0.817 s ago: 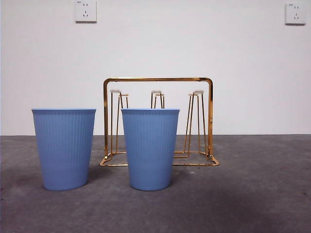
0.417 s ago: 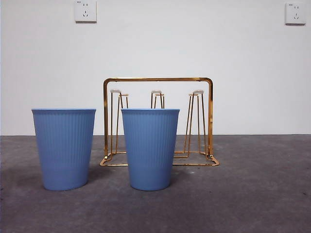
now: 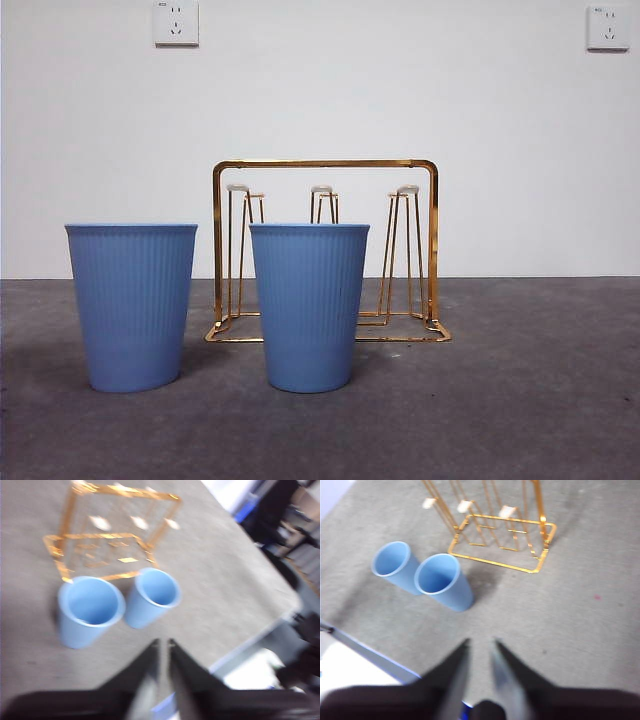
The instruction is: Pick up cup 1,put cup 1 in the cup rack,pick up cup 2,put cup 2 in the cup rack
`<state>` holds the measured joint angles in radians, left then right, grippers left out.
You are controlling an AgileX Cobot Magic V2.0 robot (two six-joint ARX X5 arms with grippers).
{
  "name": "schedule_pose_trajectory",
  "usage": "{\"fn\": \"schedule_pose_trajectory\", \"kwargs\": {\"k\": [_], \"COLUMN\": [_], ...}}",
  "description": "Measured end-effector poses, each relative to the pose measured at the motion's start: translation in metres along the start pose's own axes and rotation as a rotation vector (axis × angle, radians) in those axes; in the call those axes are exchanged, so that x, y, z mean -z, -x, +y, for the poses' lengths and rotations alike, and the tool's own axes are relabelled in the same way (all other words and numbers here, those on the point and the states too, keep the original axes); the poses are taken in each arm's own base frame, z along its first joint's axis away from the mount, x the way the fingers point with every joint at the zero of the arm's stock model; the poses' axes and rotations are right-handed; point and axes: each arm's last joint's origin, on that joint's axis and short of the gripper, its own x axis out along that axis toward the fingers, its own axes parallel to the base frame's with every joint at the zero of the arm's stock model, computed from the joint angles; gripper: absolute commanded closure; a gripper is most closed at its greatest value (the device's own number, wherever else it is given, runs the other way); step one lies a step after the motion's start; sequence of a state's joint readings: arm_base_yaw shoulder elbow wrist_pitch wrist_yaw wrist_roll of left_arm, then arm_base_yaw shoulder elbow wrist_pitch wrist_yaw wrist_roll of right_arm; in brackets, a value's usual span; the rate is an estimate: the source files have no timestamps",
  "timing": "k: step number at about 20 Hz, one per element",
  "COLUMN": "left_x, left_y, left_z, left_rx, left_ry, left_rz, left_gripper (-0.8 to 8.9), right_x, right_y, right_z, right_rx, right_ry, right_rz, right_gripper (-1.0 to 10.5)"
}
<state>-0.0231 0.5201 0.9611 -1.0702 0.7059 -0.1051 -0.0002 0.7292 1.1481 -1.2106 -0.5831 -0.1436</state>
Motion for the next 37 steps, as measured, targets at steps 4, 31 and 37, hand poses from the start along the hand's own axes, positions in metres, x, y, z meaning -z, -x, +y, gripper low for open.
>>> {"fn": "schedule_pose_trajectory", "kwargs": {"k": [4, 31, 37], "left_x": [-0.008, -0.034, -0.034], "left_y": [-0.011, -0.033, -0.033], "left_z": [0.008, 0.015, 0.015], "left_rx": [0.018, 0.295, 0.300], "left_ry": [0.045, 0.099, 0.096], "left_rz": [0.054, 0.058, 0.061], "left_gripper": [1.80, 1.87, 1.87], "right_x": [-0.004, -0.060, -0.051], "right_y": [-0.007, -0.284, -0.307], "right_z": [-0.004, 0.043, 0.038], "right_rx": [-0.038, 0.030, 0.040], "right_ry": [-0.048, 0.081, 0.064], "right_rz": [0.023, 0.560, 0.606], "right_gripper": [4.4, 5.4, 7.7]}}
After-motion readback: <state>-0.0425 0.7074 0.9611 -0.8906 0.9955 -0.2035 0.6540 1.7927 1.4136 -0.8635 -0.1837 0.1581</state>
